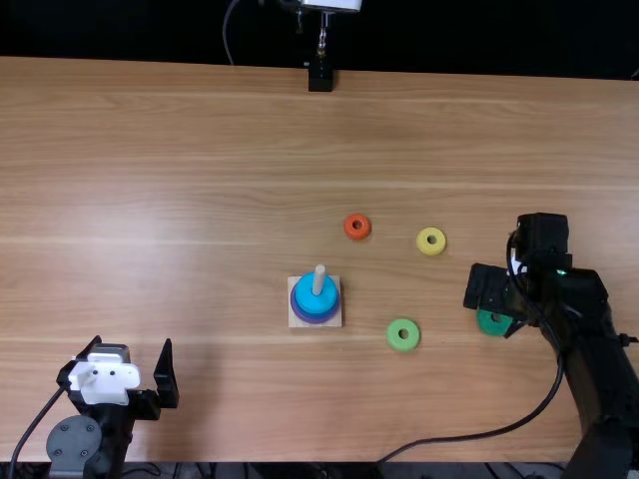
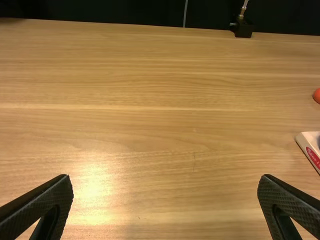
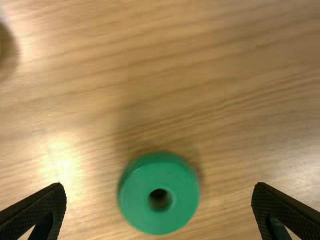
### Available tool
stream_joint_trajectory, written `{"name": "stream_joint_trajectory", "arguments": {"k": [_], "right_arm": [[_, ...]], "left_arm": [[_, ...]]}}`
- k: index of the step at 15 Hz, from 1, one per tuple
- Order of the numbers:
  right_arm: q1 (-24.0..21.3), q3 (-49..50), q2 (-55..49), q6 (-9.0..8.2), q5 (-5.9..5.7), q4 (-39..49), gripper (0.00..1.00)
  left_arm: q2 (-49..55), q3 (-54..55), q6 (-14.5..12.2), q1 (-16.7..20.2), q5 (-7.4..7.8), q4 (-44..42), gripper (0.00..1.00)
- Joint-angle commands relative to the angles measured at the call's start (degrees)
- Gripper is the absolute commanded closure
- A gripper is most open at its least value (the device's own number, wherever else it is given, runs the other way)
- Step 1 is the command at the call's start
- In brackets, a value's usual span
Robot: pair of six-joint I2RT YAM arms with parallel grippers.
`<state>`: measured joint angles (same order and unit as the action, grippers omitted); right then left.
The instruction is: Build the Hanoi tower: stack the rings onto the peg from bottom to top in this color order: purple, dark blue, light blue, dark green, light green, yellow, orange.
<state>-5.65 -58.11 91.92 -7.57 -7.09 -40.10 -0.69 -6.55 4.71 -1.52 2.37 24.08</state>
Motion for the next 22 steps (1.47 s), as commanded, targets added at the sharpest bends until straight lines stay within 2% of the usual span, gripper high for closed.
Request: {"name": "stream_joint_trajectory", "arguments": {"k": [1,2,4,5,7,14,22], "right_arm": [[-1.56,-1.31,2.83,0.3,-1.03,-0.04,0.0],[-1.73,-1.22,3.97,2.3,-0.92,-0.36,0.0],[-1.82,-0.78,4.23,7.36,-0.82,-0.57,0.0],[-2.0,-0.78,4.41,8.63,-0.71,-0.68,0.0],[-2.17,-0.87,5.46,8.94,-0.82,-0.68,0.0],[-2.26,0.01,6.87,8.1,-0.61,-0.78,0.0],[-2.17,0.98,9.07,8.0,-0.61,-0.68,0.0]], "left_arm": [[0.69,6.55,-0.07,-0.59,0.79,4.51,0.0],[0.69,6.55,-0.07,-0.59,0.79,4.61,0.0],[0.69,6.55,-0.07,-0.59,0.79,4.61,0.0],[0.69,6.55,-0.07,-0.59,0.79,4.61,0.0],[0.69,6.55,-0.07,-0.59,0.79,4.61,0.0],[0.69,6.55,-0.07,-0.59,0.9,4.61,0.0],[0.69,6.55,-0.07,-0.59,0.79,4.51,0.0]]}}
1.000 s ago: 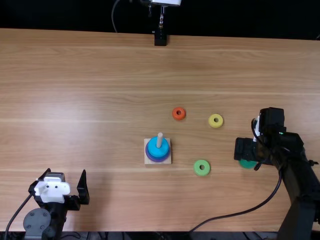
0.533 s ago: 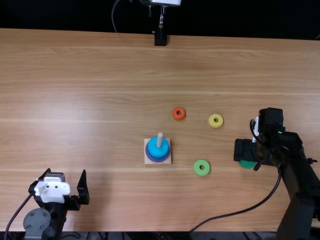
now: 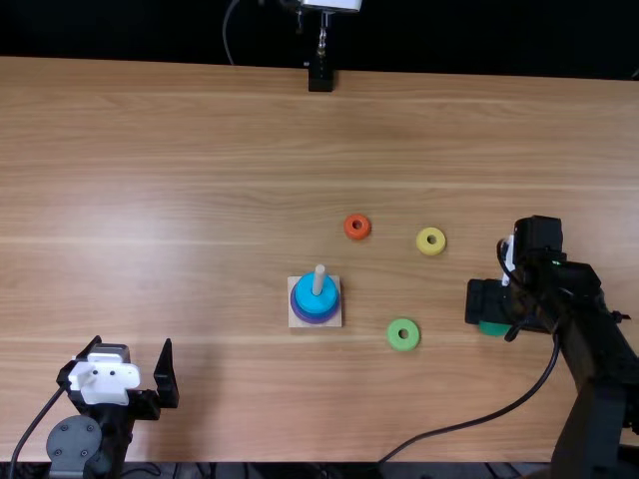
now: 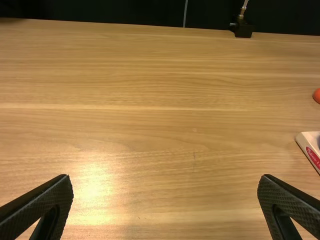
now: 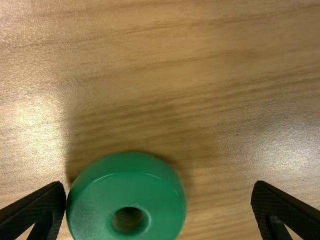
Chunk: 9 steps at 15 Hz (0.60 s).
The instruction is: Build the Hanoi tower: stack the rings onto the peg from bottom to top in this color order: purple, dark blue, light blue, dark green, light green, yellow, orange.
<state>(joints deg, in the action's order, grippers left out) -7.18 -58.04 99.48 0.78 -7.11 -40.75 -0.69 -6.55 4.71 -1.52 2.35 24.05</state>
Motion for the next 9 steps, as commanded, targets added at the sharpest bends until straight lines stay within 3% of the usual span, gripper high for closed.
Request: {"name": "stream_joint_trajectory", "arguments": {"k": [1,5,6,7,8,9], "right_arm": [[-0.64,1.0,1.59,-0.35,-0.58,-0.02,0.0],[-0.64,1.44,1.68,-0.35,-0.58,-0.02,0.0],[-0.64,1.44,1.59,-0.46,-0.69,-0.13,0.07],[-0.64,1.44,1.59,-0.46,-0.58,-0.02,0.47],[-0.64,1.44,1.59,-0.56,-0.48,0.08,0.79],[-0.64,1.7,1.59,-0.67,-0.37,0.08,0.97]], "left_arm": [[0.69,6.55,-0.07,-0.59,0.92,4.63,0.0],[0.69,6.55,-0.07,-0.59,0.81,4.63,0.0],[0.69,6.55,-0.07,-0.59,0.92,4.63,0.0],[0.69,6.55,-0.07,-0.59,0.92,4.63,0.0],[0.69,6.55,-0.07,-0.59,0.92,4.53,0.0],[0.69,6.55,-0.07,-0.59,0.81,4.53,0.0]]}}
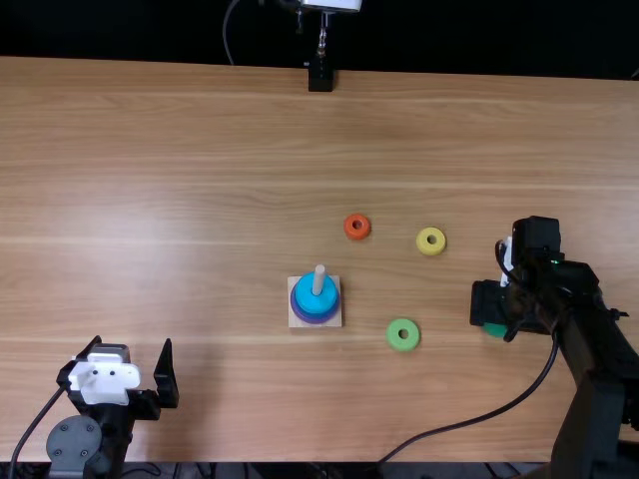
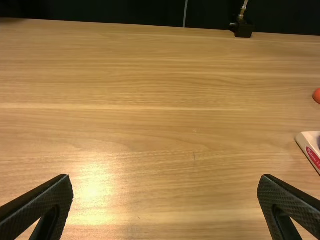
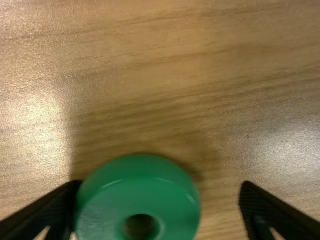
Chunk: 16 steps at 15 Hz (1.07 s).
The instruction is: Build the Hanoi tower: stack the rings onto the peg from bottom to top in this color order: purple, dark blue, light blue, dark green, light green, yellow, orange.
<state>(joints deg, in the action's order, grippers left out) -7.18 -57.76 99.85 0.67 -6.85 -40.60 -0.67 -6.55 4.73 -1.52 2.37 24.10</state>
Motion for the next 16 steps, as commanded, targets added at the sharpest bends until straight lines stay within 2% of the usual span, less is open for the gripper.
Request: {"name": "stream_joint_trajectory", "arguments": {"k": [1,2,4,5,7,8,9,12,16], "right_arm": [[-0.64,1.68,1.22,-0.56,-0.74,-0.07,1.0],[-0.64,1.68,1.22,-0.67,-0.64,-0.07,1.0],[-0.55,1.42,1.13,-4.36,-0.74,-0.17,1.0],[-0.55,1.16,0.87,-4.57,-0.74,-0.28,1.0],[-0.2,-0.51,-0.71,-4.57,-0.43,-0.17,1.0],[-0.2,-1.74,-2.82,-4.25,1.05,-0.28,1.0],[0.06,-2.27,-5.02,-4.36,3.69,-0.7,1.0],[5.51,-9.04,-6.6,-4.04,4.32,-8.51,1.0],[13.07,-18.0,-6.6,-3.73,4.32,-17.37,1.0]], "left_arm": [[0.67,6.55,-0.09,-0.59,0.9,4.59,0.0],[0.67,6.55,-0.09,-0.59,0.9,4.48,0.0],[0.67,6.55,-0.09,-0.59,0.79,4.48,0.0],[0.67,6.55,-0.09,-0.59,0.79,4.48,0.0],[0.67,6.55,-0.09,-0.59,0.9,4.59,0.0],[0.67,6.55,-0.09,-0.59,0.79,4.59,0.0],[0.67,6.55,-0.09,-0.59,0.79,4.59,0.0],[0.67,6.55,-0.09,-0.59,0.79,4.59,0.0],[0.67,6.55,-0.09,-0.59,0.79,4.59,0.0]]}}
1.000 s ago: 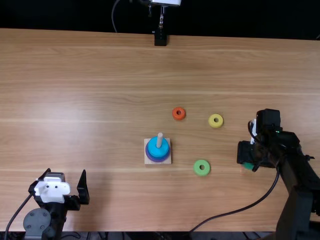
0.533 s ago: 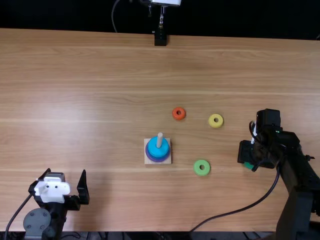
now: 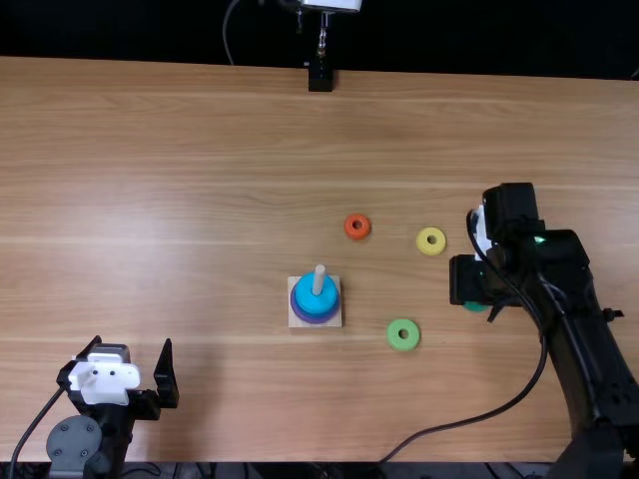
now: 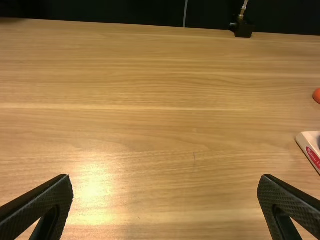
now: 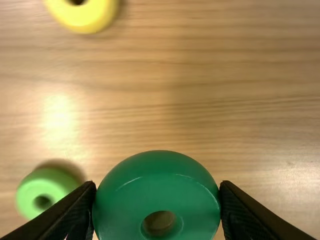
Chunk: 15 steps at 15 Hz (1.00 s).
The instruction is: Build the Hanoi tower: stack the rings onto the peg from bottom to top in this color order: purple, dark blue, light blue, dark green, light green, yellow, orange.
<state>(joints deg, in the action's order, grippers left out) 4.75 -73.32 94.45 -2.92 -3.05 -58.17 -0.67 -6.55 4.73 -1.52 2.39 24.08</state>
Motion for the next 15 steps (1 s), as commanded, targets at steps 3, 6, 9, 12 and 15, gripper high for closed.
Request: {"name": "stream_joint_trajectory", "arguments": {"k": [3,6,9,12,15], "right_arm": [[7.73,-10.26,-1.11,-0.14,0.41,-4.85,1.0],[14.49,-17.38,-0.68,-0.04,0.41,-10.13,1.0],[18.54,-23.54,1.61,0.07,0.41,-11.5,1.0],[22.49,-28.46,4.33,0.07,0.31,-15.72,1.0],[26.54,-34.87,9.17,-0.14,0.31,-18.67,1.0]], "left_arm": [[0.67,6.55,-0.09,-0.59,0.77,4.61,0.0],[0.67,6.55,-0.09,-0.59,0.77,4.61,0.0],[0.67,6.55,-0.09,-0.59,0.77,4.61,0.0],[0.67,6.55,-0.09,-0.59,0.77,4.61,0.0],[0.67,6.55,-0.09,-0.59,0.77,4.51,0.0]]}}
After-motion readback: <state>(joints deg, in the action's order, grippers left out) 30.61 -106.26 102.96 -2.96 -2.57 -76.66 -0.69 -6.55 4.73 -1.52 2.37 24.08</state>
